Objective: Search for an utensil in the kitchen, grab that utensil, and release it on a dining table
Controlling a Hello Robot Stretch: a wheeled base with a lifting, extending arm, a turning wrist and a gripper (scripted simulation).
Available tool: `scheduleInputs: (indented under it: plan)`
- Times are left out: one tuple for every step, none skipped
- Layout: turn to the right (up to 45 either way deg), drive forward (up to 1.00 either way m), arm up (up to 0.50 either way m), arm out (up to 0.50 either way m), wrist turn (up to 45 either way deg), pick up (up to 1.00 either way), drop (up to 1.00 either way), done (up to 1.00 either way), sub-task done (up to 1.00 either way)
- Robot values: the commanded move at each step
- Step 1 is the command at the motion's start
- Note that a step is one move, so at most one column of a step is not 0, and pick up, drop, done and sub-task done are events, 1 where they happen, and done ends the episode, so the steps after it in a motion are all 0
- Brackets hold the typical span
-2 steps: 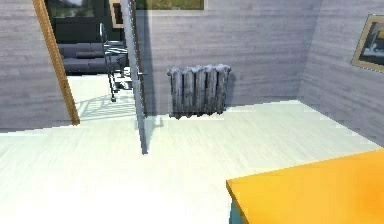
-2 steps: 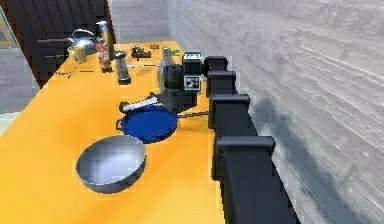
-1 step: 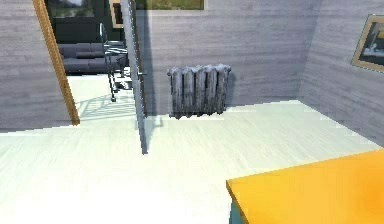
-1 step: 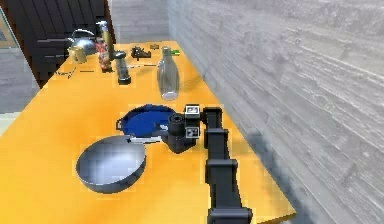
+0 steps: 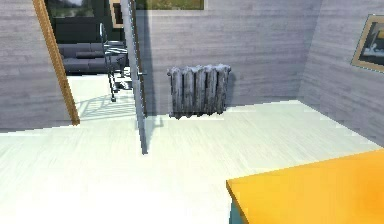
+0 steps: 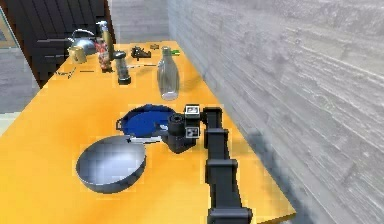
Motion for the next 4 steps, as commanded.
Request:
scheduleInputs:
  plan:
    - [0.0, 0.0, 0.1, 0.0, 0.0, 0.0, 0.0, 0.0, 0.0]
    - [0.0, 0.0, 0.02, 0.0, 0.0, 0.0, 0.0, 0.0, 0.0]
    - [0.0, 0.0, 0.0, 0.0, -45.0, 0.0, 0.0, 0.0, 0.0]
    - [0.0, 0.0, 0.0, 0.0, -45.0, 0.0, 0.0, 0.0, 0.0]
